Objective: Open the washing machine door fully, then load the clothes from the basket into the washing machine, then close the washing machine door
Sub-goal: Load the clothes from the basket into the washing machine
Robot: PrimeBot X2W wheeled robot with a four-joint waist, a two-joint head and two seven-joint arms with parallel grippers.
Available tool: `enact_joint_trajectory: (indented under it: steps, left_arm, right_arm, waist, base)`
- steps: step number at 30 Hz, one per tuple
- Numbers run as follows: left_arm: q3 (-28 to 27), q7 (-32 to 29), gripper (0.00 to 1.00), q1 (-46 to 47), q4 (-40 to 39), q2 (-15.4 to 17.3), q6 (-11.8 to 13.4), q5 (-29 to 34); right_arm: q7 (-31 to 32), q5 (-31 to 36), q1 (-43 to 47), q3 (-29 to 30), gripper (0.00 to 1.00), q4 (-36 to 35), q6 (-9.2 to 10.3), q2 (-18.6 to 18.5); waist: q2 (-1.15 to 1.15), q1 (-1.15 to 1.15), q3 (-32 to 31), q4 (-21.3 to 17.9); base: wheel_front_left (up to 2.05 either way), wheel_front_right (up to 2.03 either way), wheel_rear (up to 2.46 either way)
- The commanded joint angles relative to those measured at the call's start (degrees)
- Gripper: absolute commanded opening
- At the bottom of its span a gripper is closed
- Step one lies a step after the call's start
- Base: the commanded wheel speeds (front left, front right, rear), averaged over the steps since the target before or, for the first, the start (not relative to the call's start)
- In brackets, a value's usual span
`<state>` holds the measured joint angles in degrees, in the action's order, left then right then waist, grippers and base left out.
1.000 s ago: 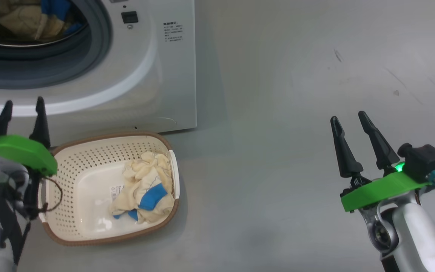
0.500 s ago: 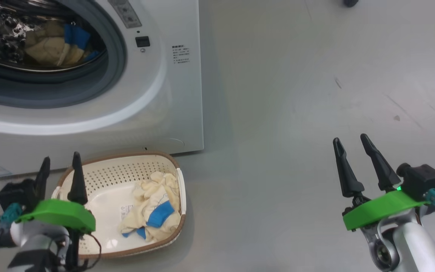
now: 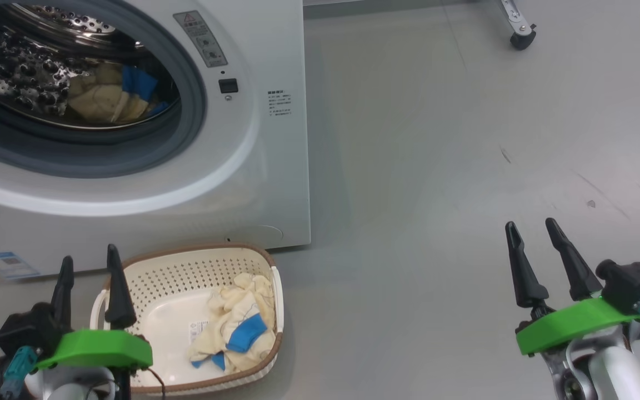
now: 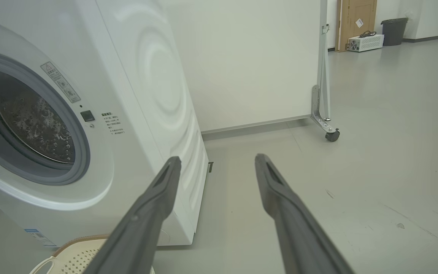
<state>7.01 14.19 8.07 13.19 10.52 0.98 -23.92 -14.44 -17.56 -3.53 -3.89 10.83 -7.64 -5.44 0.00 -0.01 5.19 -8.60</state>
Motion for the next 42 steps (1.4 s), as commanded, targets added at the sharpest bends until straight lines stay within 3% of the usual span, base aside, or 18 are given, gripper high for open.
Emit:
enact_joint_trajectory:
  steps: [1, 9, 18, 42]
  left_arm:
    - [-3.78, 0.8, 1.0, 0.53, -2.11, -0.35, -0.86, 1.12]
    - [-7.88, 0.81, 1.0, -1.29, -1.42, -4.43, -4.58, 5.37]
    - [-10.2, 0.81, 1.0, -1.67, 0.11, -6.42, -6.59, 7.64]
    - [-11.06, 0.81, 1.0, -0.34, 2.61, -7.6, -8.31, 9.29]
  right_arm:
    - [-0.56, 0.3, -0.27, -0.66, 1.0, -2.06, 0.15, -0.7]
    - [-0.56, 0.42, 0.44, -0.15, 1.0, -2.18, 0.15, -0.36]
    - [-0.56, 0.53, 0.59, -0.27, 1.0, -2.1, 0.15, -0.54]
    - [-0.56, 0.24, 0.1, -1.1, 1.0, -1.85, 0.15, -0.89]
  waist:
    - [0.0, 0.01, -0.47, 0.21]
    - [0.0, 0.01, -1.37, 0.93]
    - [0.0, 0.01, -1.89, 1.41]
    - [0.0, 0.01, -0.18, 1.51]
  base:
    - [0.0, 0.0, 0.0]
    - [0.0, 0.0, 0.0]
    - [0.0, 0.0, 0.0]
    - [0.0, 0.0, 0.0]
